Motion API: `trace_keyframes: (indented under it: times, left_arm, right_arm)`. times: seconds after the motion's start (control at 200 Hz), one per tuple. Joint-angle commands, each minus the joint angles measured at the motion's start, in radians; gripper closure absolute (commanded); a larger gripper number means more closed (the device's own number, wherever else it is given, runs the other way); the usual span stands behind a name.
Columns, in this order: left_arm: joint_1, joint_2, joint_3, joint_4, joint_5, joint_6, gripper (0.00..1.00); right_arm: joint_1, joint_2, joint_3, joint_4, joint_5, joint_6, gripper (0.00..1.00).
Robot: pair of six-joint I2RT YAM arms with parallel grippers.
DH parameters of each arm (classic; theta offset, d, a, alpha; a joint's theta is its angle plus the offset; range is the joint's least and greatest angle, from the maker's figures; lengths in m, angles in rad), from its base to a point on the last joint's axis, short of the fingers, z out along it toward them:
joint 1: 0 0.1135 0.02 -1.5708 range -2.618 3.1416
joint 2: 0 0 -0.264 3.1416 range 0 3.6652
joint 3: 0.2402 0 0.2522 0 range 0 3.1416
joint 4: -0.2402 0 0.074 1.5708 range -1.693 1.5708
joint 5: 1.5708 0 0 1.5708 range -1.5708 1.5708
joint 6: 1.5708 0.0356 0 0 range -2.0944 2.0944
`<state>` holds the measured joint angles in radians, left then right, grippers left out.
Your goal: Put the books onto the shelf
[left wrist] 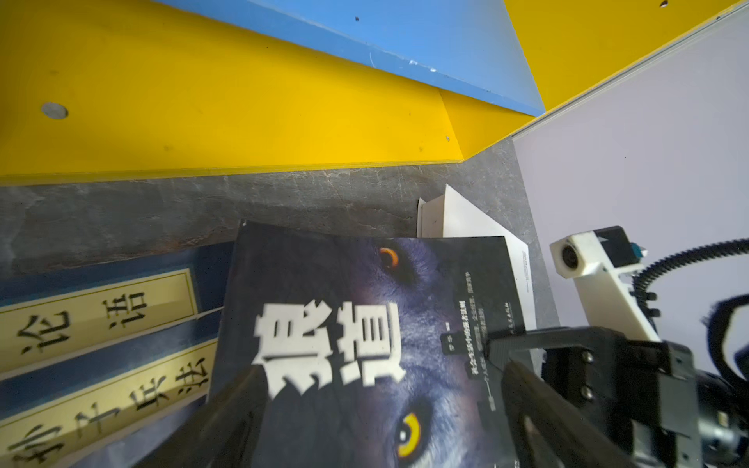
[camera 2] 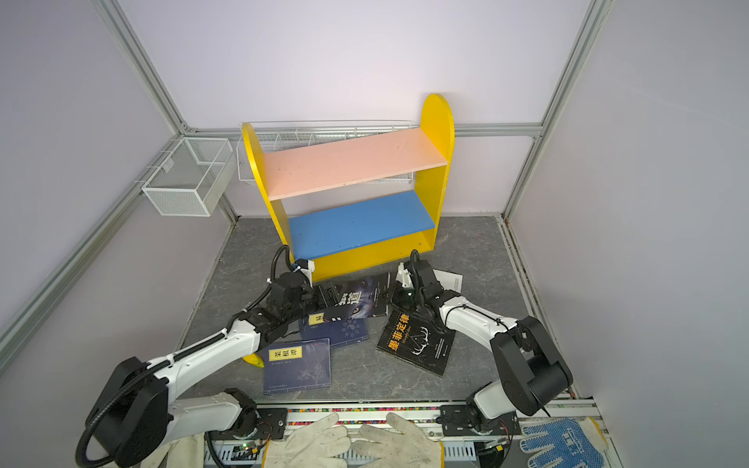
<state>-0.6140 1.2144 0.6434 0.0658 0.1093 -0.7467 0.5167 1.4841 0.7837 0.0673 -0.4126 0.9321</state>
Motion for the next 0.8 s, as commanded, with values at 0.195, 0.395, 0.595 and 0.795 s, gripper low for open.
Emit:
trace_keyframes:
  times: [0.195,0.395,0.595,0.795]
  left_arm:
    - [0.018,-0.138,-0.031,-0.167,-0.013,0.023,0.07]
    - [0.020,-0.128,-0.039,-0.132,0.029,0.009,0.06]
    - [0.031,-0.069,-0.034,-0.097,0.096,-0.009,0.07]
    - [0.069,-0.118,-0.026,-0.111,0.104,-0.009,0.06]
  right_arm:
    - [-0.076,-0.046,0.034,-0.018,0.001,0.002,0.94]
    - [-0.126,-0.104,0.019,-0.015,-0.030,-0.021,0.94]
    - [-0.175,-0.173,0.037,-0.077,-0.065,-0.090,0.94]
    - [-0.180,-0.208,0.023,-0.021,-0.162,-0.074,0.94]
